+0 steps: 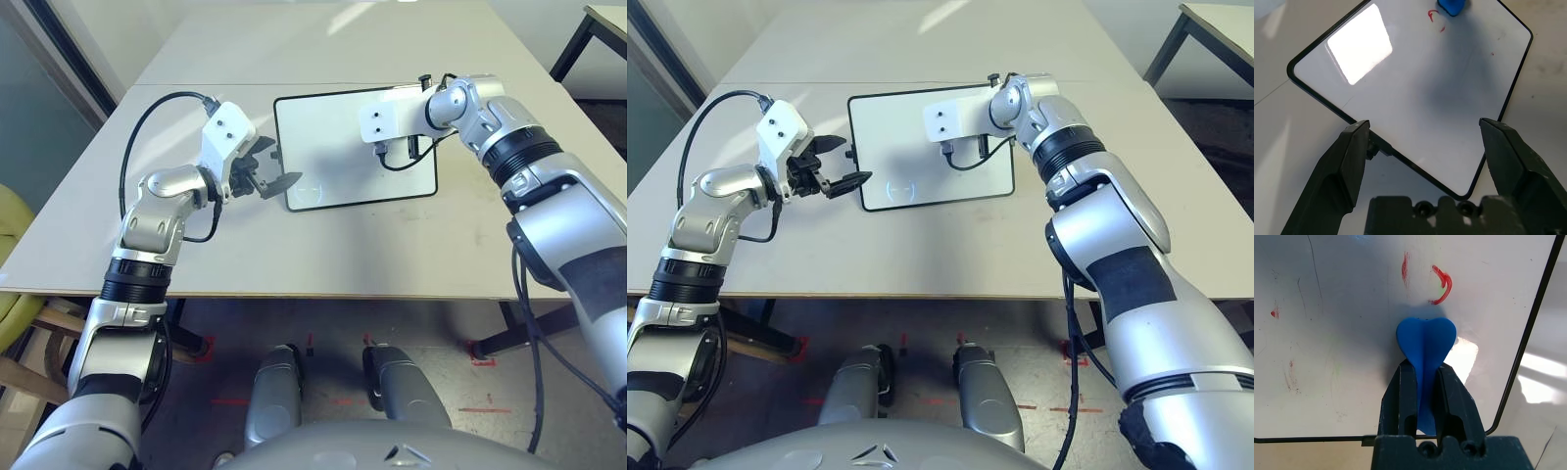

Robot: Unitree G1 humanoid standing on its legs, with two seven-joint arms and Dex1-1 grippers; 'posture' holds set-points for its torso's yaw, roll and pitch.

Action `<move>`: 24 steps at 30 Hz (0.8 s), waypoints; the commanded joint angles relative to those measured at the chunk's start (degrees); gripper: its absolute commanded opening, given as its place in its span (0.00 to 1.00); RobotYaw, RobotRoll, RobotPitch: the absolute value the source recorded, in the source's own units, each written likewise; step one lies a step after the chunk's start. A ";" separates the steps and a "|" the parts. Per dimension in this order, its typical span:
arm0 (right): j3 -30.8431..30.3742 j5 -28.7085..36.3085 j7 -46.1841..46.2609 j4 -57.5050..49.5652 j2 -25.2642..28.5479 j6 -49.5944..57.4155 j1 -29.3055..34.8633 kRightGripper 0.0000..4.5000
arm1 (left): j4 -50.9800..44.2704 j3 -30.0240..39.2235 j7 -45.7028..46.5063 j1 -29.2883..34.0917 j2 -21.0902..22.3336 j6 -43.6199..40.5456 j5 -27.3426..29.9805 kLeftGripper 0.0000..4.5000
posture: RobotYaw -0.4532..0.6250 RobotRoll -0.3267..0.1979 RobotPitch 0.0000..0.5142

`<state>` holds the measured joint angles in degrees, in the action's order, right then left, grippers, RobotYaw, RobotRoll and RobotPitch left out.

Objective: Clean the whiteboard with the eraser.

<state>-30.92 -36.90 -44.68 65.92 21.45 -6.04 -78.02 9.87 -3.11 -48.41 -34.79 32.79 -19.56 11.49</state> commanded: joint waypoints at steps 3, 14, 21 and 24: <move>0.71 0.68 0.38 1.43 -0.84 1.22 -1.60 0.06 | 0.92 0.32 -0.62 0.41 0.60 1.05 -0.38 1.00 | 0.33 0.62 0.21; 1.94 2.79 -1.61 2.73 -2.09 2.94 -3.54 0.06 | 1.08 0.32 -0.67 0.69 0.51 1.38 -0.36 1.00 | 0.33 0.62 0.22; 1.22 2.27 -1.93 2.98 -3.02 2.98 -3.54 0.06 | 0.59 0.28 -0.57 0.83 0.31 1.12 -0.28 1.00 | 0.33 0.62 0.22; 0.78 1.92 -1.83 2.92 -3.40 2.63 -3.17 0.06 | 0.17 0.33 -0.40 1.10 0.27 0.86 -0.22 1.00 | 0.34 0.62 0.23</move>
<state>-29.47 -34.70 -46.28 67.88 18.96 -3.14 -81.39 10.14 -3.00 -48.71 -34.75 32.80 -18.56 11.50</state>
